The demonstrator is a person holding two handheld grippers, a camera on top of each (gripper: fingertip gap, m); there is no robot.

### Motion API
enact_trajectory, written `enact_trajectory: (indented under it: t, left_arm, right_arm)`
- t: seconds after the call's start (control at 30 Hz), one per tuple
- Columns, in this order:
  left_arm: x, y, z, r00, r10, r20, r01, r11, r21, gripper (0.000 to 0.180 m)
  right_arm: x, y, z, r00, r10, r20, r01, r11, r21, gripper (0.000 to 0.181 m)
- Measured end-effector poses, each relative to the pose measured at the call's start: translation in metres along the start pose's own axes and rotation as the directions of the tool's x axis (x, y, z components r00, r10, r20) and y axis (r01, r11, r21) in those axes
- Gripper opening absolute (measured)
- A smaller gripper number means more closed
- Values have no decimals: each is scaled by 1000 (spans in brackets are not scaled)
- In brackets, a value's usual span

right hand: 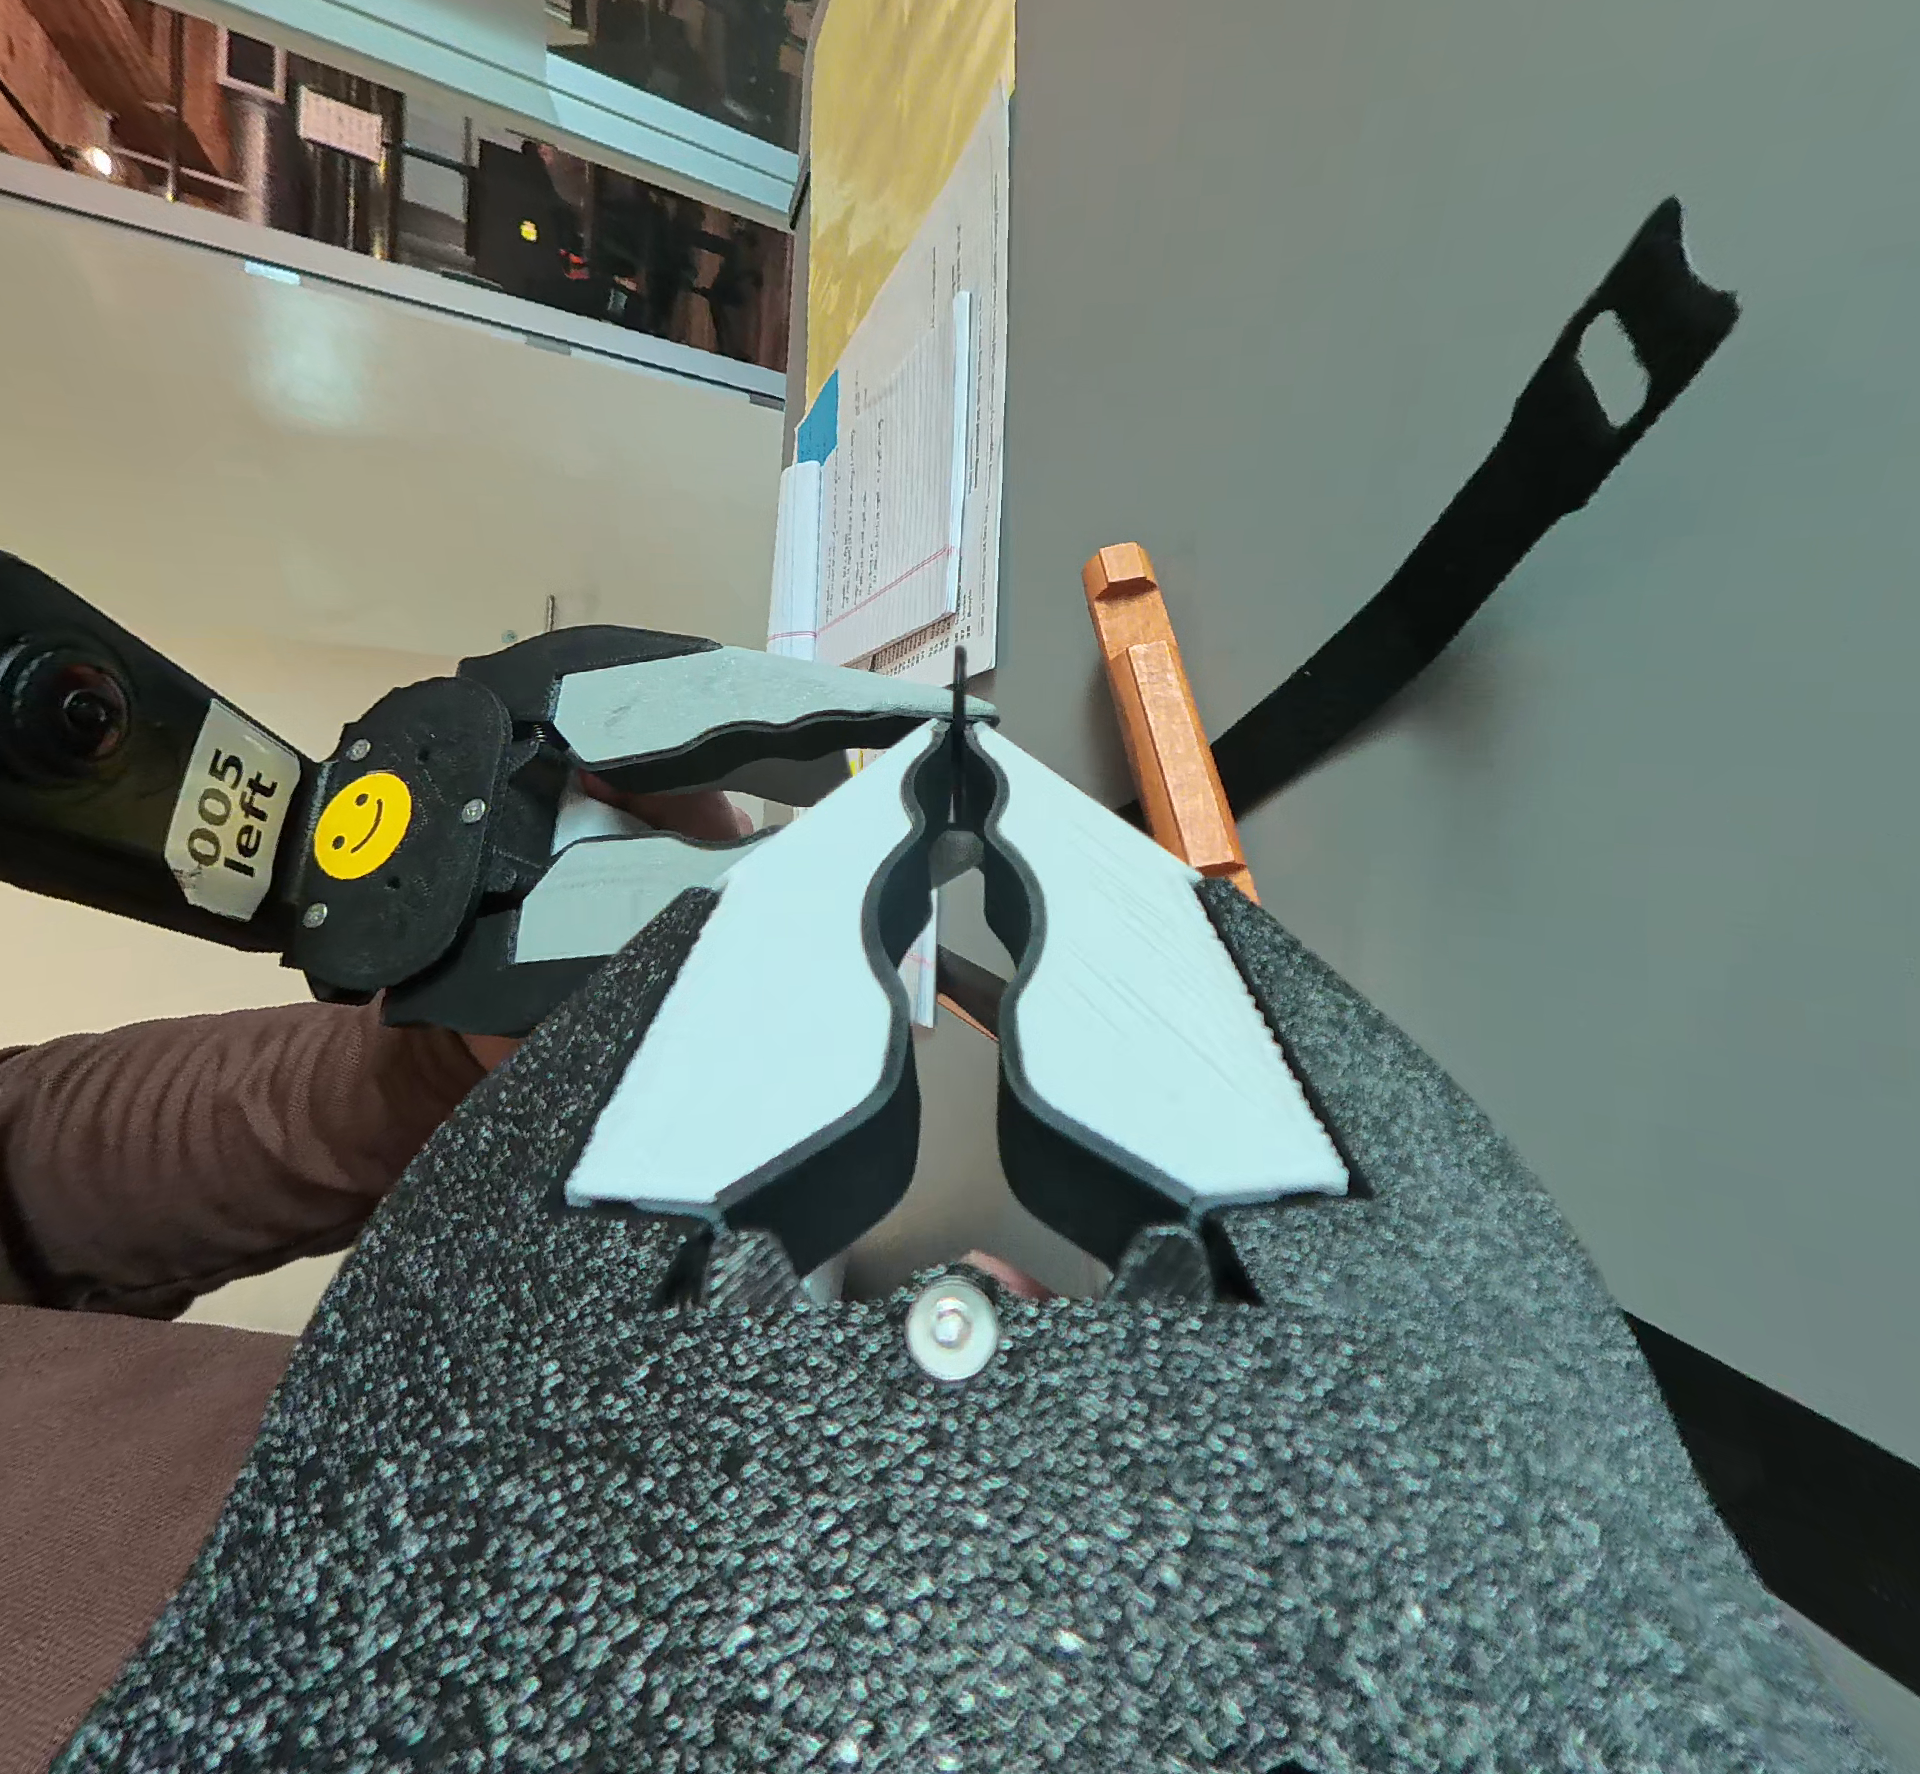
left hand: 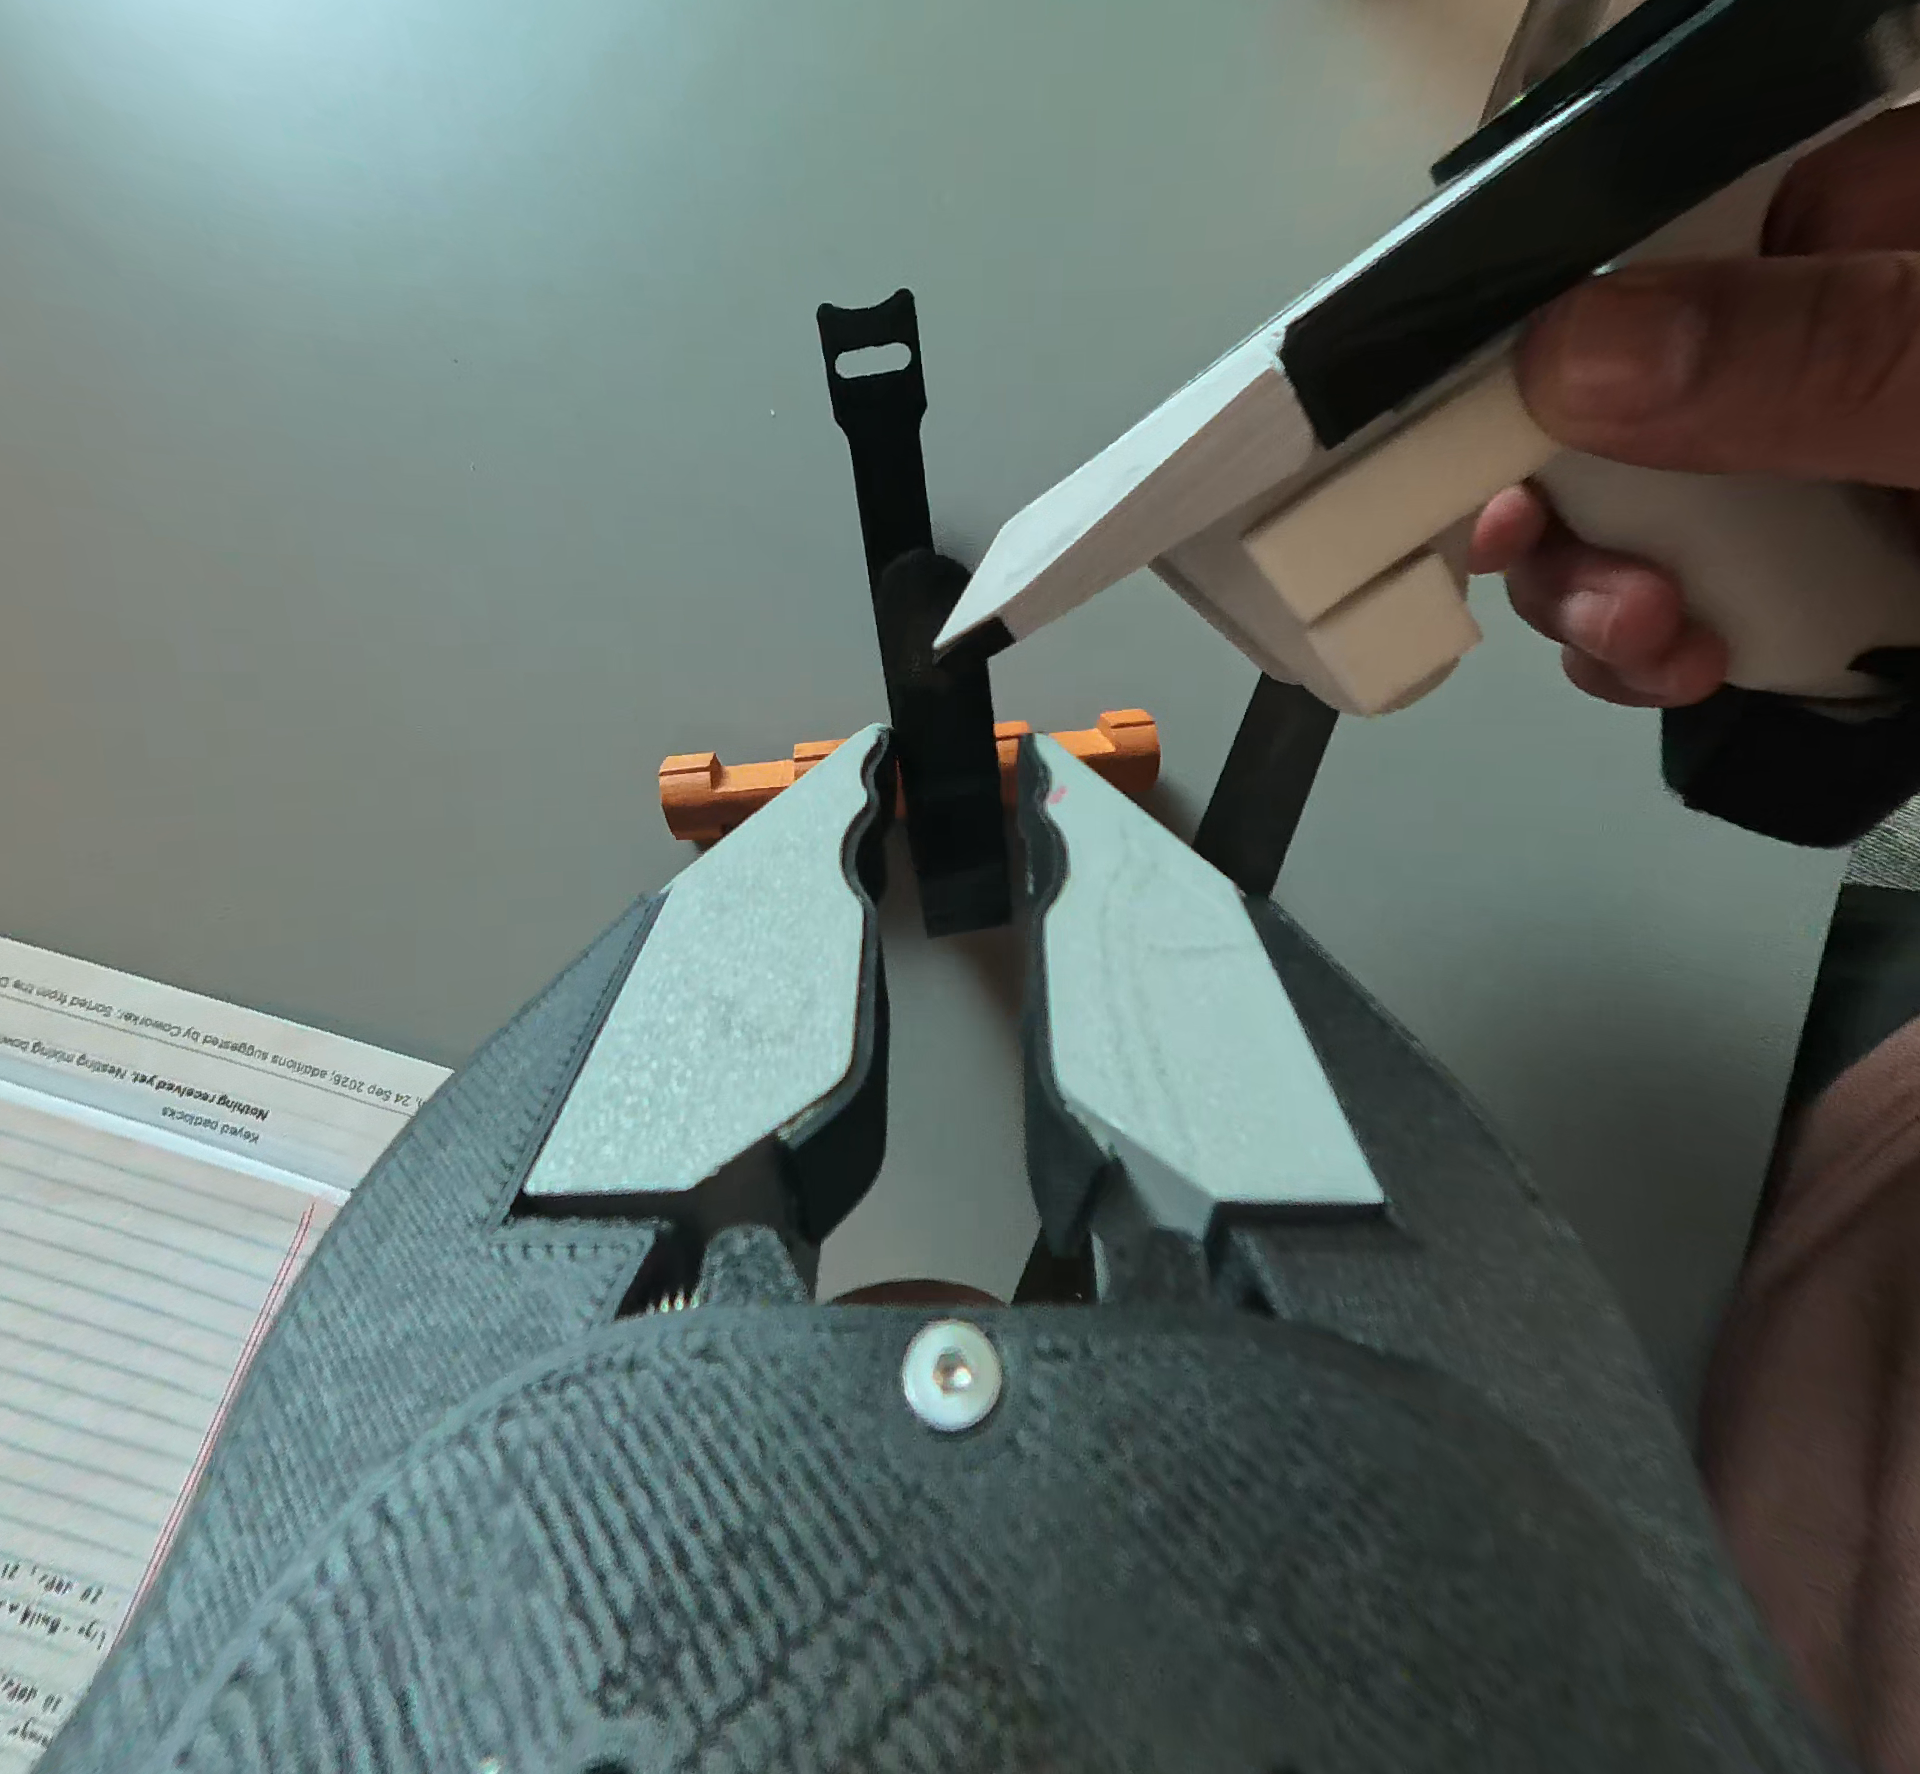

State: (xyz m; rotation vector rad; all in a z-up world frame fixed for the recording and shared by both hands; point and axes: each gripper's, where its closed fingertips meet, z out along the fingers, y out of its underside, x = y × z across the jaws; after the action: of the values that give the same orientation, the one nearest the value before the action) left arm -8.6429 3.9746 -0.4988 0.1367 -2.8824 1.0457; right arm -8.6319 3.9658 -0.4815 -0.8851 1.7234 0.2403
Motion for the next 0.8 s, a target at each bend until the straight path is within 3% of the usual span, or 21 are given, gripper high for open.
enact_trajectory:
  t: [0.27,0.5,0.8]
  left_arm:
    - [-2,2,-1,1000,16,8,-16,1000,4,18]
    - [-9,1,2,1000,-7,5,7,1000,-8,18]
    - [-12,2,2,1000,-28,-7,28,999,-27,17]
  right_arm:
    - [5,-2,-7,999,-28,-26,28,1000,-1,4]
    - [70,-27,-39,955,-45,-292,60,997,43,14]
    - [90,-25,-25,927,-46,-373,69,997,47,12]
